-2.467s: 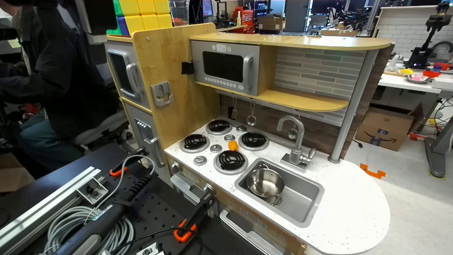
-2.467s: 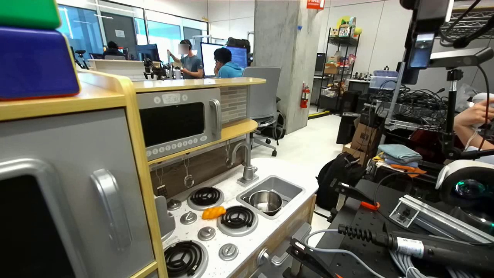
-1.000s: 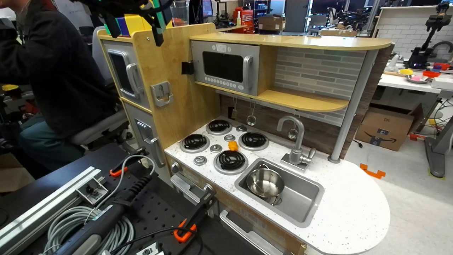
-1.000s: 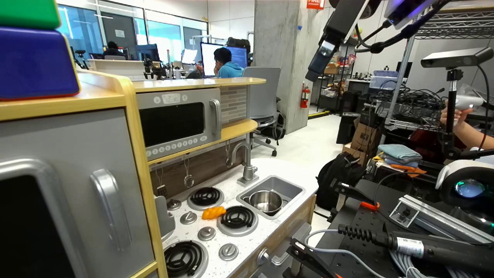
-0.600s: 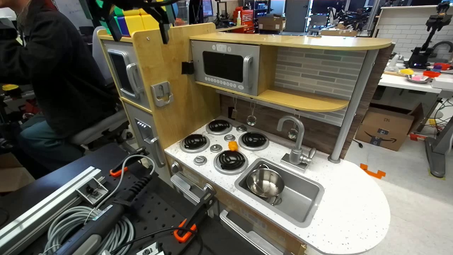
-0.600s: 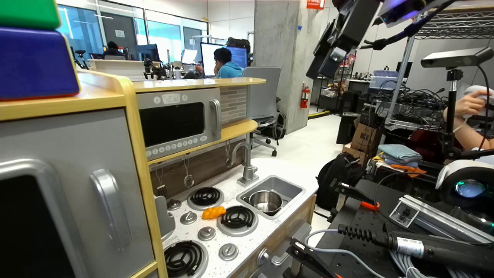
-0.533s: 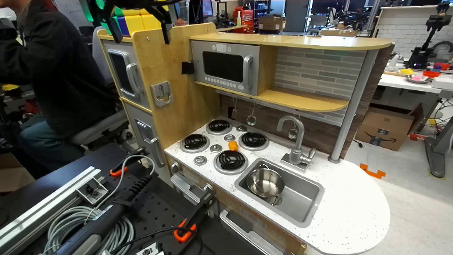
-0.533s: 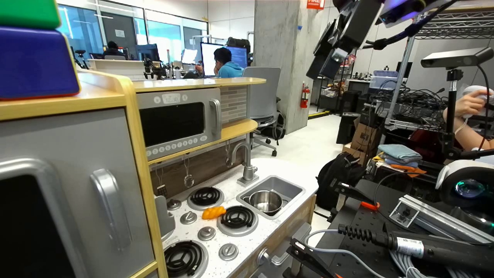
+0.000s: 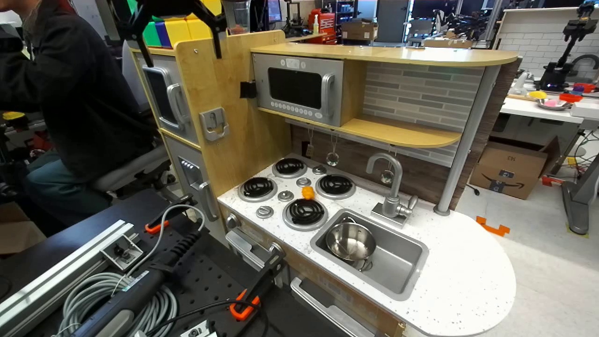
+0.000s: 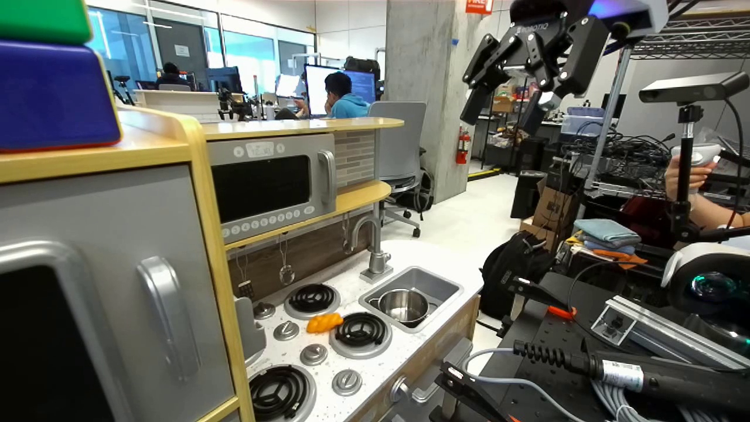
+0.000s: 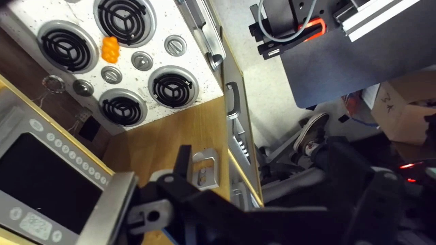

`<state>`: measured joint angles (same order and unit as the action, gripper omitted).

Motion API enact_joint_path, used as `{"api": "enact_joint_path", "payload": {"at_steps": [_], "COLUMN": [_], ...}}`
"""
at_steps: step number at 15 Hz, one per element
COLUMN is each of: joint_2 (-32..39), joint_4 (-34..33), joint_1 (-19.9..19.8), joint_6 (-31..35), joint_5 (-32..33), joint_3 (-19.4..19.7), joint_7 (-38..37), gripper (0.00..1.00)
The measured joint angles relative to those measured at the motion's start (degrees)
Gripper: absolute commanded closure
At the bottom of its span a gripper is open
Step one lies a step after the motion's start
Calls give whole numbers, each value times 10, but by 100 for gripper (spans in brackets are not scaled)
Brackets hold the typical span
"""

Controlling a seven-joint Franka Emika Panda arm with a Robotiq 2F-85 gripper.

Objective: Pick the orange object and put it in the pot in the sink

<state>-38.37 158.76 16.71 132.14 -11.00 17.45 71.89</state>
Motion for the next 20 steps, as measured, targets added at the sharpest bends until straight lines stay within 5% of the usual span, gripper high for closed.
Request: {"api": "enact_joint_path", "payload": {"at_steps": [8, 15, 20], "joint_2": [23, 224, 408], "joint_4": [1, -21, -86], "joint_1": [-4, -2, -36], "joint_6": [-4, 201, 343], "joint_5": [-5, -16, 15], "joint_3": [-35, -114, -144], "joint_7": [-6, -118, -181], "gripper": [0, 0, 0]}}
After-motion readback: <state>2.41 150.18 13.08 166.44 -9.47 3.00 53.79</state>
